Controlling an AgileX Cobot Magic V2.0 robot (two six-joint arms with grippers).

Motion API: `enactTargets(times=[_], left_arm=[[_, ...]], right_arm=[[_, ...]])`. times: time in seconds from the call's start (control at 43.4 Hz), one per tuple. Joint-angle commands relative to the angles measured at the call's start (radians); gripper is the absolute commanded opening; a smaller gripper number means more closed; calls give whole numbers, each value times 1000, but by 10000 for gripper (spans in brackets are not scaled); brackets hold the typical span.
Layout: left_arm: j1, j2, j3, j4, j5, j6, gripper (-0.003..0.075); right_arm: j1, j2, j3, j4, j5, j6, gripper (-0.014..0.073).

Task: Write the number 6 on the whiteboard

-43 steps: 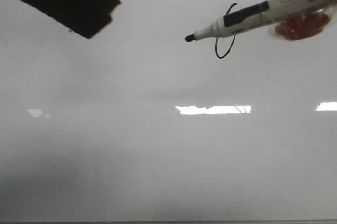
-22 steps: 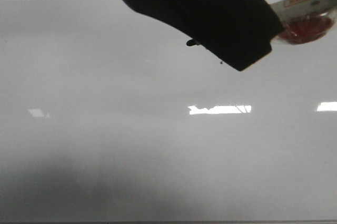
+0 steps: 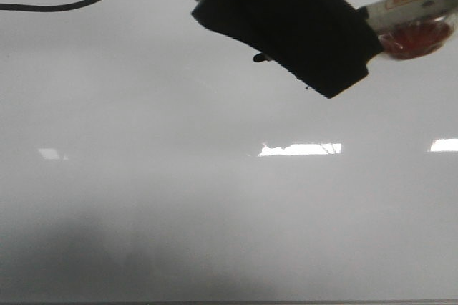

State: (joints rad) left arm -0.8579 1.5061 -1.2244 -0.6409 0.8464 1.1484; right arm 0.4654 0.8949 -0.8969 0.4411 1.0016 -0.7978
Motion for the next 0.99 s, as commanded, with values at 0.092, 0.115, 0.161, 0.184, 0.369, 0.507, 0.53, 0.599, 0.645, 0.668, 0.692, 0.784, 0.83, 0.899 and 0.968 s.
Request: enactTargets(times=[0.092, 0.115, 0.161, 0.184, 0.369, 0.507, 0.53, 0.599, 0.645, 0.668, 0.692, 0.784, 0.83, 0.899, 0.968], left_arm=[[-7, -34, -33, -54, -35, 0, 75], [-7, -34, -33, -58, -35, 0, 69], [-7, -34, -33, -65, -35, 0, 59], [-7, -34, -33, -69, -35, 0, 59], [-7, -34, -33, -71, -35, 0, 59], [16, -34, -33, -69, -32, -21, 59], [19, -34, -33, -66, -32, -35, 59], [43, -38, -33, -50, -32, -85, 59], [61, -45, -33, -8, -32, -132, 61], [70, -48, -34, 16, -32, -159, 61], [81, -54, -35, 57, -32, -207, 61], [123, -80, -46, 247, -29, -429, 62], [149, -99, -52, 366, -28, -562, 62], [193, -131, -53, 527, -18, -743, 62], [255, -163, -53, 670, 16, -920, 62]], right_arm=[[0, -10, -27, 25, -48, -10, -71], [0, -10, -27, 25, -48, -10, -49], [0, -10, -27, 25, -48, -10, 21], [0, -10, -27, 25, -48, -10, 58], [-1, -10, -27, 24, -48, -10, 437], [-33, -31, -38, -25, -44, 44, 577], [-42, -35, -41, -40, -44, 65, 575], [-79, -62, -49, -100, -45, 145, 569], [-108, -88, -50, -137, -45, 197, 569], [-121, -94, -50, -149, -44, 215, 569], [-136, -107, -50, -163, -42, 228, 569], [-180, -140, -50, -178, -33, 245, 569], [-195, -148, -50, -178, -30, 245, 569], [-206, -150, -50, -178, -26, 245, 569], [-207, -150, -49, -178, -26, 245, 569]])
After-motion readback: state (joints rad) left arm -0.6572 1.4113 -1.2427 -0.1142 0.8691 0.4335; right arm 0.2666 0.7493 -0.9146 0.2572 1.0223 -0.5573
